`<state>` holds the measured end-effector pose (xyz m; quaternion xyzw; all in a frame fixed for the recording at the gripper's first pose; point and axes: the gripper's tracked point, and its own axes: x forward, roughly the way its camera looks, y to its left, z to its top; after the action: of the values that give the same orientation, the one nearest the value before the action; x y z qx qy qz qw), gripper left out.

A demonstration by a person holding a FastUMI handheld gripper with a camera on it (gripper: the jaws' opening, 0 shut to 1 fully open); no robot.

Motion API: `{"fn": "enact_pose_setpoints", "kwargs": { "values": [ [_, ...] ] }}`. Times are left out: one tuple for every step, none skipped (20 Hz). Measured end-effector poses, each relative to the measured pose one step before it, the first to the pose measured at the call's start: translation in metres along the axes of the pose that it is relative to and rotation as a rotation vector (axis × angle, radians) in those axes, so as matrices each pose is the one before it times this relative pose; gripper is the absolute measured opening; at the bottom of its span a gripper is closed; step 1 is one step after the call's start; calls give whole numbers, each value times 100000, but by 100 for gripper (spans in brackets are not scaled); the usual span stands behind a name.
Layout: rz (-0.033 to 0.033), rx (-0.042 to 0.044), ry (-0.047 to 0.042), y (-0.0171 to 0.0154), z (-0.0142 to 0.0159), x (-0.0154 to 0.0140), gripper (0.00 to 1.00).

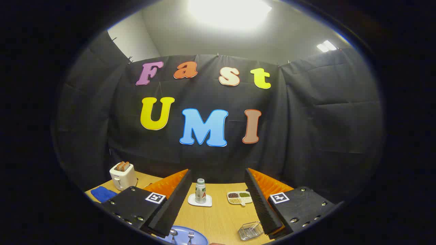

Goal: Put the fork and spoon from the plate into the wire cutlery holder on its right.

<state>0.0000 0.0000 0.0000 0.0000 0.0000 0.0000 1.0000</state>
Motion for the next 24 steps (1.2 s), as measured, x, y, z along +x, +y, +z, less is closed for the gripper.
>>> {"fn": "enact_pose_setpoints", "kwargs": {
  "values": [
    [-210,332,-317,21,159,-76,95],
    [239,544,-43,175,18,53,95],
    [588,38,241,90,-71,-80,95],
    [626,-518,437,61,-37,-84,95],
    [1257,-730,-8,152,65,-94,95],
    [408,-1043,66,171,33,18,95],
    [49,-800,228,124,-15,70,95],
    [407,-517,316,487,-298,181,95],
    [635,86,11,228,-65,107,95],
    [120,-16,-38,19,8,58,95],
    [-83,-38,201,-102,-104,-44,95],
    [152,134,504,12,-98,42,95],
    [505,431,317,194,-149,-60,95],
    [298,549,494,51,-130,7,95],
    [105,208,999,-43,-330,87,95],
    [-88,-5,1486,3,-588,79,95],
    [-87,175,1240,-26,-416,112,95],
    [319,300,907,139,-252,14,95],
    [524,56,628,223,-223,40,95],
    [114,-563,431,59,-103,16,95],
    [128,-674,-7,8,-170,10,95],
    [187,-467,-103,100,-9,1,95],
    [577,-768,490,270,-362,97,95],
    [1221,-874,1074,356,-483,119,95]
  ]
}}
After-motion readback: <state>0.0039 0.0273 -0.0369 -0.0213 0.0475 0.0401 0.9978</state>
